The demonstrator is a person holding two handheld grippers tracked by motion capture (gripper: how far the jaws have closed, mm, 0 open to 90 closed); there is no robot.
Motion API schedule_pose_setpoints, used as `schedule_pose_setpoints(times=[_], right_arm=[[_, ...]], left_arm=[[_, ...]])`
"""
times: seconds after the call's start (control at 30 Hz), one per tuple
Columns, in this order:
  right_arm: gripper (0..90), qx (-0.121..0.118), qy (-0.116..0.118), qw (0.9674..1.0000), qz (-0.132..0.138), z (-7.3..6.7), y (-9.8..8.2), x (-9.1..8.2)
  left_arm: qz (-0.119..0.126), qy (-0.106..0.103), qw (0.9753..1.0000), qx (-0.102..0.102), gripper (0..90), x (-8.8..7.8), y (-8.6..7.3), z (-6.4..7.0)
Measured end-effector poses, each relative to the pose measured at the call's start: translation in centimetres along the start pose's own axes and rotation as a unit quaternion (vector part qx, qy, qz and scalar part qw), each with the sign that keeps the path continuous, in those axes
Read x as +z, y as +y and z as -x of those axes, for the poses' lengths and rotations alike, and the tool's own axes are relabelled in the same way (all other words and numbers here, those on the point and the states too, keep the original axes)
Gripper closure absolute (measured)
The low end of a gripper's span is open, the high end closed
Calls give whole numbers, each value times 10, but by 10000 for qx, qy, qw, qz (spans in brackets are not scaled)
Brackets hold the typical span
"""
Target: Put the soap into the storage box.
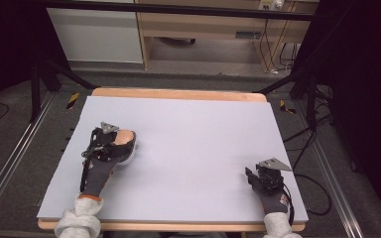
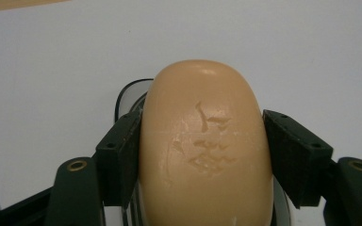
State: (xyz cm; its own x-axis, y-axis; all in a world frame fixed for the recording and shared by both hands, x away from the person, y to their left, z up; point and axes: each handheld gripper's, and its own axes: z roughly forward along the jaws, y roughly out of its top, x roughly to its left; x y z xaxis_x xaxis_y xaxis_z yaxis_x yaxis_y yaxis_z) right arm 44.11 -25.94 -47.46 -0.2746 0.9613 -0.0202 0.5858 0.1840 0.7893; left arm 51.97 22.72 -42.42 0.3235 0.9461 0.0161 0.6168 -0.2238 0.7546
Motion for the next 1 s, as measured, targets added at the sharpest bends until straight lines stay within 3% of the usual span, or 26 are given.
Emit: schedule_pose_setpoints(times=[0.37,1.0], right_arm=[[552,-1,9,10000,-9,0,0,0],[540,13,11,10000,-10,-1,0,0]], left_arm=[[-49,46,10000,-22,318,4,-2,-1],[-36,-50,9999,-91,314,2,-6,-3]])
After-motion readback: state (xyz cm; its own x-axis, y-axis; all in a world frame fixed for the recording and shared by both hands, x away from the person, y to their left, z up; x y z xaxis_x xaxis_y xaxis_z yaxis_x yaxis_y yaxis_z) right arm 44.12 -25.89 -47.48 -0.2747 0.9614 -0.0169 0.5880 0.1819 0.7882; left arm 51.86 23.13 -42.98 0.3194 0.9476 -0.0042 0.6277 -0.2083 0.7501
